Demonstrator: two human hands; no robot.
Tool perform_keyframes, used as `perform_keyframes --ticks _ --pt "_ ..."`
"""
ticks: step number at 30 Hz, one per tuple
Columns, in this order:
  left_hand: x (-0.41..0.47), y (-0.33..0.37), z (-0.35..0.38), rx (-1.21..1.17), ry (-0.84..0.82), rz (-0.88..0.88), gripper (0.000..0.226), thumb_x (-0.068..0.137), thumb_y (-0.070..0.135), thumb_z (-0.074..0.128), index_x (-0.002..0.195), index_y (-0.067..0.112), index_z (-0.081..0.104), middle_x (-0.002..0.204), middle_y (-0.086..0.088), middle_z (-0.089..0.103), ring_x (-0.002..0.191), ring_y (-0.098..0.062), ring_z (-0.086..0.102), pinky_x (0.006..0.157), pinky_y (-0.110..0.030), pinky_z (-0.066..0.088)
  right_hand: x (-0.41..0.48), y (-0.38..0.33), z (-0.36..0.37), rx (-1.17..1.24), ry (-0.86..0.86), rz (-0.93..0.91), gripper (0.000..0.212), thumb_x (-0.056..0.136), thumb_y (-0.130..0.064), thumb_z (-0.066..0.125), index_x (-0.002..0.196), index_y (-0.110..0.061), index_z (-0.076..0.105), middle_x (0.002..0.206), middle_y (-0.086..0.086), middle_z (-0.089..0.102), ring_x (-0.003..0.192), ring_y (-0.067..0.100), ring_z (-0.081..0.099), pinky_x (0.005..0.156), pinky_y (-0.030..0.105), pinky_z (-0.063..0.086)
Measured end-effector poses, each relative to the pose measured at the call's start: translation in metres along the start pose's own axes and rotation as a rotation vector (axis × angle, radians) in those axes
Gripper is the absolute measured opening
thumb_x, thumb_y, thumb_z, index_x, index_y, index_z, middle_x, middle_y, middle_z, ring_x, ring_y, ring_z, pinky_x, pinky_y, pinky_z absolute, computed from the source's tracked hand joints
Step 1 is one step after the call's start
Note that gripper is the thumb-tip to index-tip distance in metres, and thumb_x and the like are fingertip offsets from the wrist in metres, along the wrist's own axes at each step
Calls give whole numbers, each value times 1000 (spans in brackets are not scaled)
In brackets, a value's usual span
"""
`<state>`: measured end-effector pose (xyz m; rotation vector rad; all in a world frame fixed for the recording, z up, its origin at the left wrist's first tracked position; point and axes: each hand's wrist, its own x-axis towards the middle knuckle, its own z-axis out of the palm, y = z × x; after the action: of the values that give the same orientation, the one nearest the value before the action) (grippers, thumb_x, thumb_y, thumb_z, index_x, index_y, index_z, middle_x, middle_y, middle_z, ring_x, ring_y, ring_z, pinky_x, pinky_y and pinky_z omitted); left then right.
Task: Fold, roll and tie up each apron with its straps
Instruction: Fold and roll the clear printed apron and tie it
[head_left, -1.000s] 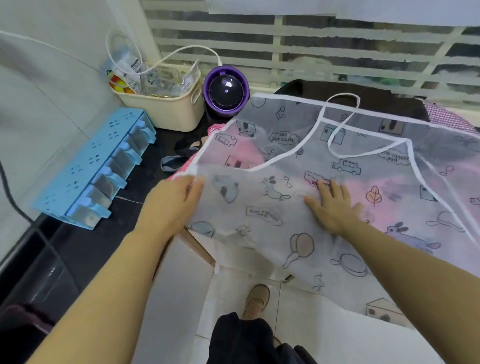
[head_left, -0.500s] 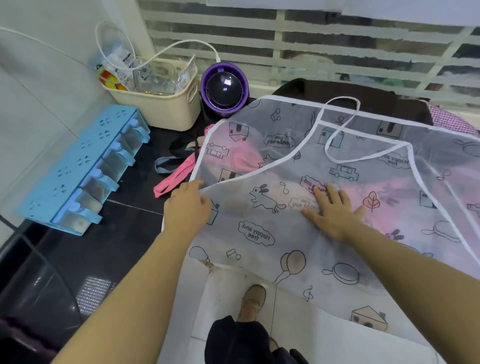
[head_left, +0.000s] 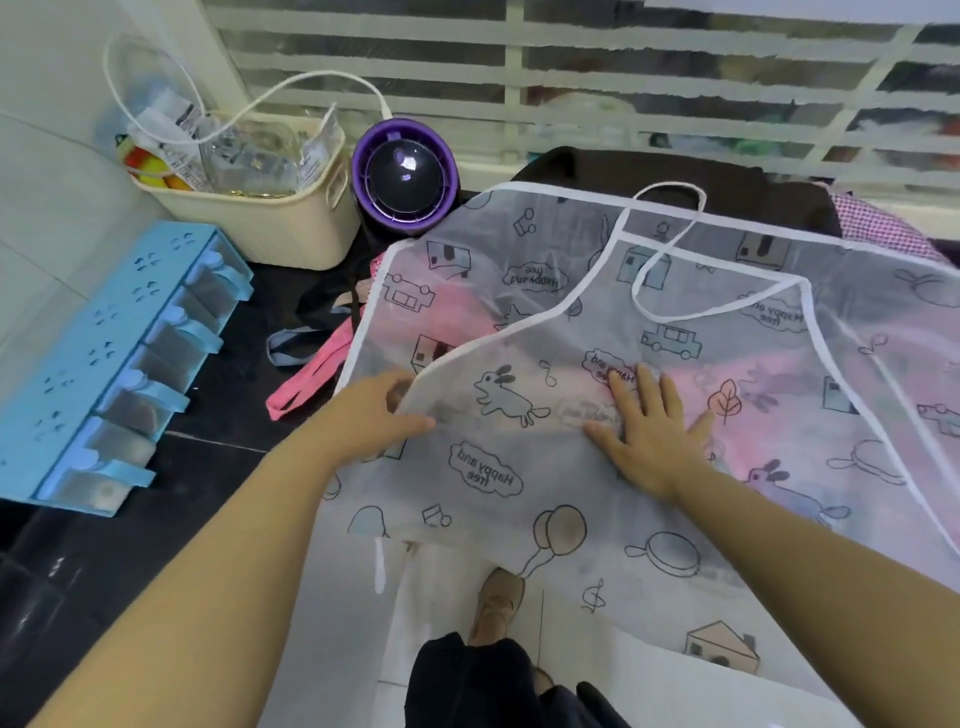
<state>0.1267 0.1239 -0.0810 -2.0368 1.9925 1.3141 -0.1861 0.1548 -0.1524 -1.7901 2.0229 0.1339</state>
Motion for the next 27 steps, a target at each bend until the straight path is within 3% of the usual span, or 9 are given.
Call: perform_keyframes --ticks 3,6,9,13,16,19,23,25,27 --pt "-1 16 -13 -165 -204 -21 35 86 46 63 117 31 62 109 11 66 102 -9 59 86 -28 42 2 4 0 -35 -13 -10 73 91 -69 24 151 -39 -5 159 -5 -19 146 22 -17 109 69 -5" --pt "-5 22 -30 -257 -254 -35 26 85 38 66 107 23 67 100 1 73 94 -21 69 90 -40 51 3 8 0 -93 -32 -23 74 90 -70 21 150 -39 -8 158 -6 -21 146 21 -17 109 70 -5" --pt "-17 22 -57 -51 -273 -48 25 84 37 68 102 20 68 96 -2 74 90 -21 70 88 -40 53 3 8 0 -128 -42 -25 74 89 -72 18 150 -40 -10 158 -6 -23 146 21 -18 108 70 -5" --pt "-20 16 -87 329 223 -106 8 86 25 67 81 20 63 89 -8 65 77 -21 58 69 -36 47 3 7 -1 -139 -61 -15 75 88 -72 17 150 -40 -11 157 -6 -24 146 22 -19 108 69 -4" --pt "-21 15 -88 526 694 -131 18 86 6 58 94 20 66 96 -10 61 91 -31 55 80 -40 38 3 5 -4 -141 -79 -11 75 88 -71 18 150 -39 -11 157 -6 -25 146 22 -19 109 69 -3" --pt "-17 14 -72 755 728 -107 38 85 8 57 119 23 60 117 -16 49 116 -38 42 106 -55 22 2 4 -6 -143 -88 -9 75 89 -71 19 150 -39 -11 157 -6 -25 146 21 -20 109 69 -2" --pt "-3 22 -39 794 608 9 57 81 8 54 136 21 46 141 -12 30 138 -36 18 107 -66 -9 3 5 -8 -149 -92 -3 76 89 -71 20 150 -38 -11 157 -5 -25 146 22 -19 108 70 -1" --pt "-1 40 -16 778 667 121 57 76 2 54 131 19 51 138 -13 38 132 -36 32 111 -61 -2 3 4 -8 -163 -101 -9 76 89 -71 20 150 -38 -11 157 -4 -24 146 22 -19 108 70 -1" --pt "4 65 15 697 590 331 52 81 4 51 130 21 49 135 -5 43 119 -29 46 112 -42 24 3 4 -9 -167 -107 -12 76 90 -71 21 151 -37 -10 158 -4 -24 146 22 -18 108 70 -1"
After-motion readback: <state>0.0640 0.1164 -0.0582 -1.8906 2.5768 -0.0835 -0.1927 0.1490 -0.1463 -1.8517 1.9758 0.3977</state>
